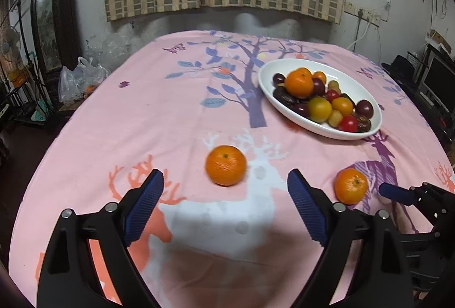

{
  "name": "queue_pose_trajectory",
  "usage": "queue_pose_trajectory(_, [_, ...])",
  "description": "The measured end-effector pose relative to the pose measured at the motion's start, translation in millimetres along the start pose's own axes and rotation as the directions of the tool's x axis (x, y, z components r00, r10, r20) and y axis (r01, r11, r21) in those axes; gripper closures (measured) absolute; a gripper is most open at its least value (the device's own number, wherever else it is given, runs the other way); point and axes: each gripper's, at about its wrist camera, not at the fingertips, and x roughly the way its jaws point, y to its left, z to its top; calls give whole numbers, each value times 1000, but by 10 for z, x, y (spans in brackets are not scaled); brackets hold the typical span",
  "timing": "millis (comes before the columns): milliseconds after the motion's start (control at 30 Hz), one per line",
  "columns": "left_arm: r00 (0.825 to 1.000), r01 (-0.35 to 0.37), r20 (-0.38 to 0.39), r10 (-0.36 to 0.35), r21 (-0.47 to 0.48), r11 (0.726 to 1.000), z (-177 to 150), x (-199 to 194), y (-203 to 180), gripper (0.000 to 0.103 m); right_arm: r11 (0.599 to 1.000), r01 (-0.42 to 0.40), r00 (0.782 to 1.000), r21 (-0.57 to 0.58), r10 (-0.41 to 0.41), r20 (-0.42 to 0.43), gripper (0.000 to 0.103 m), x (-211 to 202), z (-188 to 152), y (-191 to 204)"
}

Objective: Organize fruits
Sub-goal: 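Grasp an orange mandarin with the right gripper while the left gripper grasps another mandarin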

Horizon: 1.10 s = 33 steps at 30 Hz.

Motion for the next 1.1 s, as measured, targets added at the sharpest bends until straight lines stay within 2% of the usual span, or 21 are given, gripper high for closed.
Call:
queue_pose_trajectory(167, [999,40,-25,-40,-22,999,38,46,121,14,999,38,999,10,-38,-33,38,255,107,74])
queue_pose_trajectory(267, [997,51,-49,-53,-46,998,33,99,162,14,998,60,998,27,-60,-9,60,293,146,74])
queue_pose_trajectory(567, [992,52,-110,-55,-28,998,-34,322,98,14,995,6,1000,104,-6,0,60,-22,-153,-155])
queue_pose_trajectory(633, [989,69,-126,-72,-29,997,-16,368,99,19,992,-18,1000,125,17,8,60,-89,-215,-219])
queue_pose_trajectory(767, [982,57,-176,-70,-77,995,-38,513,122,24,988,-51,999,148,49,15,60,-121,-222,-258])
queue_pose_trajectory(833, [974,64,-209,-82,-91,994,-40,602,119,38,989,-63,998,136,61,17,60,-122,-221,-237])
queue_pose_trajectory(933, [973,36,-225,-54,-83,996,-7,714,77,47,990,-75,997,124,73,20,60,-145,-225,-221])
queue_pose_trajectory(1000, [974,34,-222,-48,-65,997,14,748,24,63,989,-80,997,127,77,30,60,-179,-215,-238])
queue_pose_trajectory(1100, [973,25,-228,-33,-38,999,40,742,-57,65,985,-85,996,150,79,41,60,-216,-204,-297])
